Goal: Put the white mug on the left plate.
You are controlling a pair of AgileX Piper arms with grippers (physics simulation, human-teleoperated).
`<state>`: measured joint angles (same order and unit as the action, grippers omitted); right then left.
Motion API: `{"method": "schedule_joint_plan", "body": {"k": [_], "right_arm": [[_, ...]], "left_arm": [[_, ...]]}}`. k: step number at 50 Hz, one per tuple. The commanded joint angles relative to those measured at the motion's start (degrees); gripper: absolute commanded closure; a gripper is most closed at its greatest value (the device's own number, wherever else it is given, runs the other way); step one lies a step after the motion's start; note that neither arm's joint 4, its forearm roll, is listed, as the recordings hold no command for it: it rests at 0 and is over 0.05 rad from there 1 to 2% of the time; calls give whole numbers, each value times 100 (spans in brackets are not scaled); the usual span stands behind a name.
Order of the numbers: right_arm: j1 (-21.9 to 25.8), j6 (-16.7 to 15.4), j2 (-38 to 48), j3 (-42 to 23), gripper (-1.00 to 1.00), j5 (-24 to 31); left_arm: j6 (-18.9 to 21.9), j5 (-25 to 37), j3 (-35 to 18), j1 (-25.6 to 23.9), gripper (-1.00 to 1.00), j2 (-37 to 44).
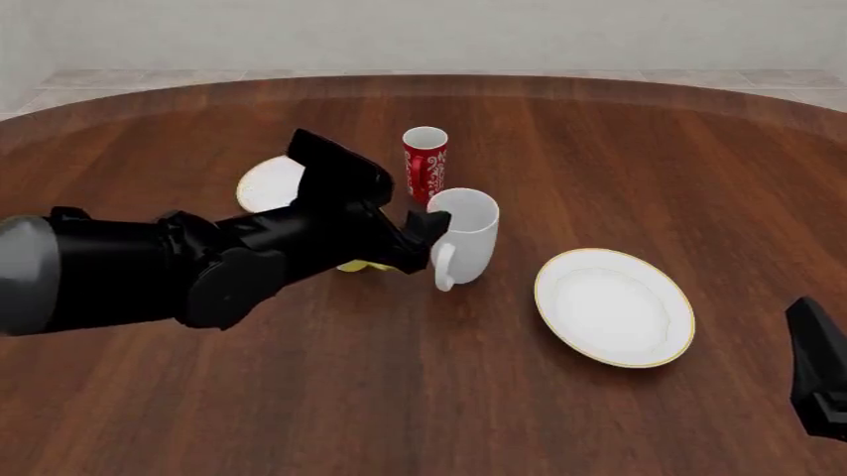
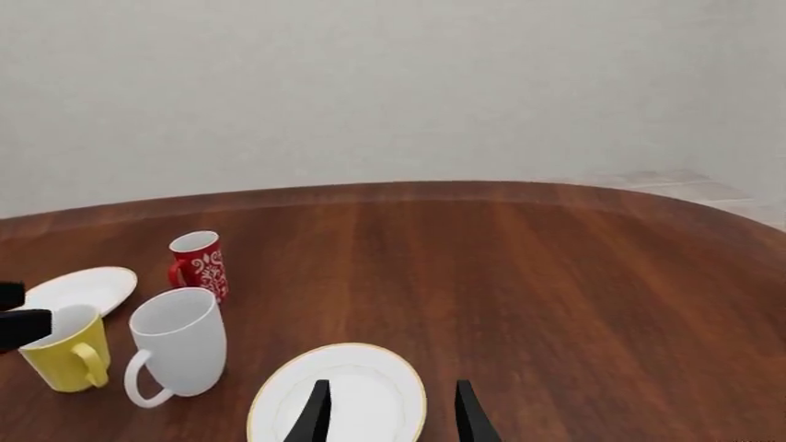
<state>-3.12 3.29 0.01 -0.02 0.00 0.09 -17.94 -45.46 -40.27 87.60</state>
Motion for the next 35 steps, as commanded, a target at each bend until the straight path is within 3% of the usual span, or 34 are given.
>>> {"method": "schedule_joint_plan", "body": {"k": [1,35], "right_arm": [[-64,8,-1,1,-100,-10],[-16,3,-1,1,-100,-28]], "left_arm": [[-44,-69,-95,-28,-100,247],[-168,-200,-216,105,-100,646]]}}
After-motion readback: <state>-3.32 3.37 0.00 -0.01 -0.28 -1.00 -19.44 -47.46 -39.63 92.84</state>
